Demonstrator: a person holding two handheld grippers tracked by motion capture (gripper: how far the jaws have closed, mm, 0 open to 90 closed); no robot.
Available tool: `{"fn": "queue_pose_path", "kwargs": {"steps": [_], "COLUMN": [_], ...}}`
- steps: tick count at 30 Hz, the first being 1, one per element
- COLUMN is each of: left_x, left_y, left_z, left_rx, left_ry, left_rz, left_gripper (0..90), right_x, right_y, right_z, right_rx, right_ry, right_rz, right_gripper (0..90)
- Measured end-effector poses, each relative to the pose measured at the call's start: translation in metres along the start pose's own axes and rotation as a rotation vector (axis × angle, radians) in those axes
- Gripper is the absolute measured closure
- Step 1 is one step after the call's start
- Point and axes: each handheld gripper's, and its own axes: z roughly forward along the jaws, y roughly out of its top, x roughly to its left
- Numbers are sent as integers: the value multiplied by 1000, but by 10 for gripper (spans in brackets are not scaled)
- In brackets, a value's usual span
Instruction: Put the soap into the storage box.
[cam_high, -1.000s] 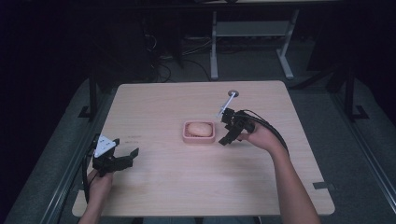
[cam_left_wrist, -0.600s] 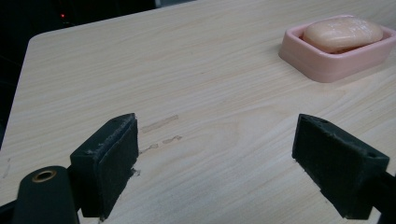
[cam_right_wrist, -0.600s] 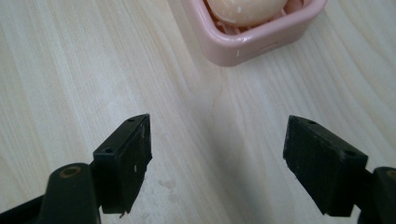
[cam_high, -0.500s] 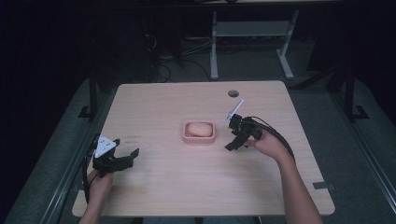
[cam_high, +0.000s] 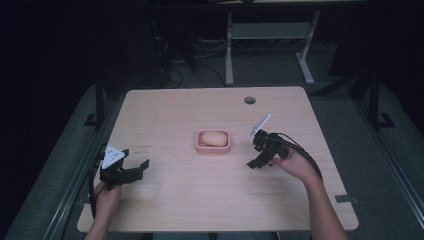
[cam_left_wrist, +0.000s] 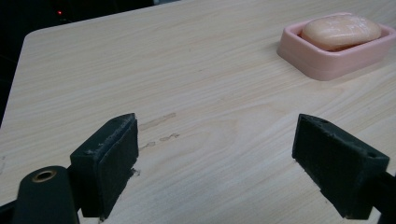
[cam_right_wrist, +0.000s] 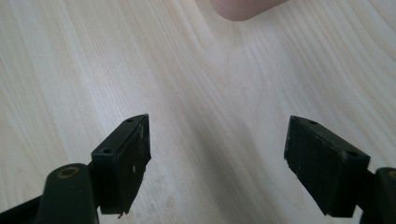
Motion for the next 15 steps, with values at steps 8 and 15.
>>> {"fn": "queue_pose_path", "kwargs": {"steps": [8,15], "left_x": [0,-1], "left_y": [0,0], "left_z": [0,0], "left_rx": [-5,-5], "left_ry": [-2,-6], "left_rz": [1,4], "left_gripper": [142,142], "right_x": [3,9], "right_y": [-13,-26], "right_z": [-1,-1], "right_rx": [0,-17], "right_ry": [-9,-21], "right_rz": [17,21], "right_gripper": [215,222]}}
